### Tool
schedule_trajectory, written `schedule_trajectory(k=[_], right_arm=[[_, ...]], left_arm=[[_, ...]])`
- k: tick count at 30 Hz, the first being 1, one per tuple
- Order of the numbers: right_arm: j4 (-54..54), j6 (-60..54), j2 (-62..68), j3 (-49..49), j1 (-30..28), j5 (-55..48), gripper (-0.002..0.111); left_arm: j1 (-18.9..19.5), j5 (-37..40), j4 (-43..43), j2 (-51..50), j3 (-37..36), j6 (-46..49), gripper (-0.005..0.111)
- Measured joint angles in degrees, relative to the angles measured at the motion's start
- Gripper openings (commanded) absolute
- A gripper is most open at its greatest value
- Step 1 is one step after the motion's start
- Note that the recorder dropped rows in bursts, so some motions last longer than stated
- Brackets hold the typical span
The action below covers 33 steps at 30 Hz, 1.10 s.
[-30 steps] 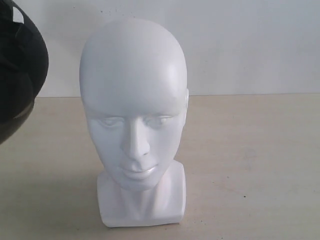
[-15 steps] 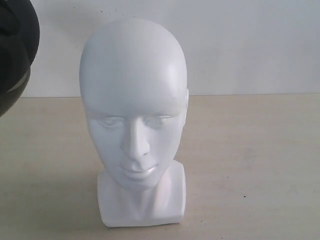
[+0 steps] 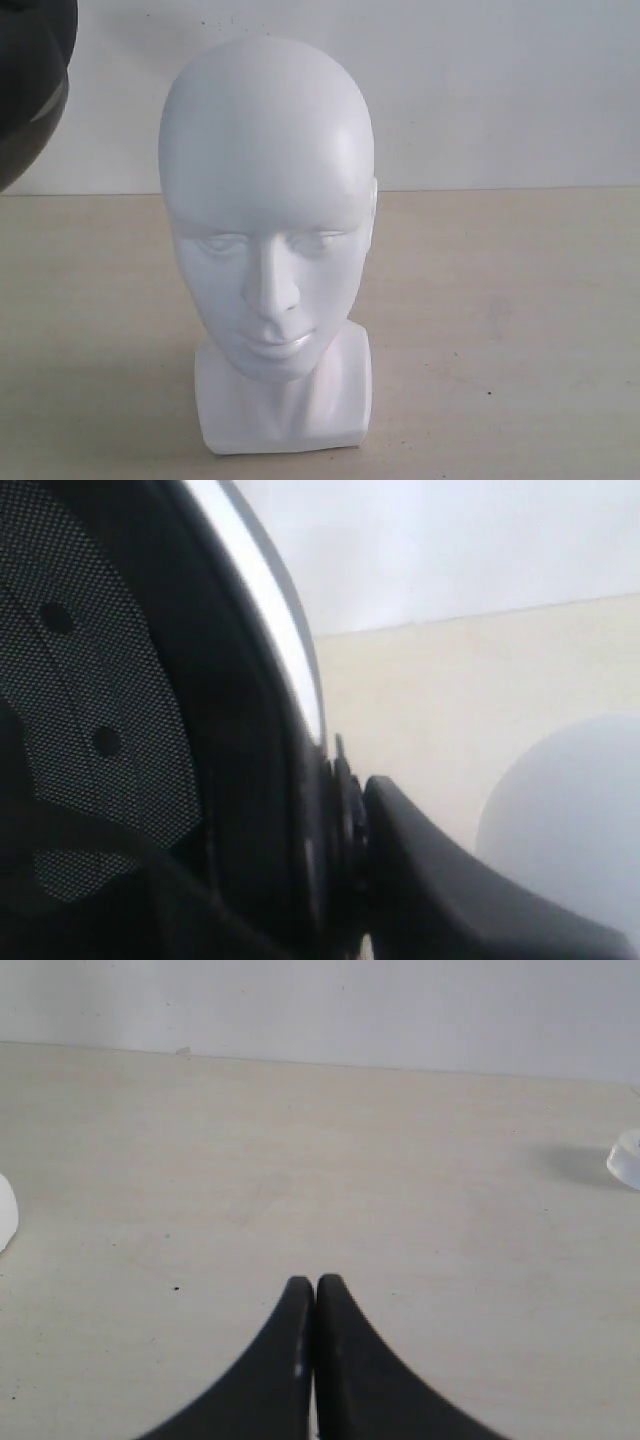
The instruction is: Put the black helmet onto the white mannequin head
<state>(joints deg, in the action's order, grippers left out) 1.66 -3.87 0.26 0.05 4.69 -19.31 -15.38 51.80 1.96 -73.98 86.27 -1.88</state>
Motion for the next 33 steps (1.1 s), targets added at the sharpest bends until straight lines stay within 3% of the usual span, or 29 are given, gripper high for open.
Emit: schedule_trajectory(k=[28,33], right_arm=[[0.00,0.00,0.00,0.00,0.00,0.00,0.000],[0.00,0.00,0.00,0.00,0.00,0.00,0.000]], left_arm=[[-0.49,-25.45,0.13,3.52,0.00,6.26,0.004],[-1.92,-33.71,0.13,4.52,-2.87,8.37,0.004]])
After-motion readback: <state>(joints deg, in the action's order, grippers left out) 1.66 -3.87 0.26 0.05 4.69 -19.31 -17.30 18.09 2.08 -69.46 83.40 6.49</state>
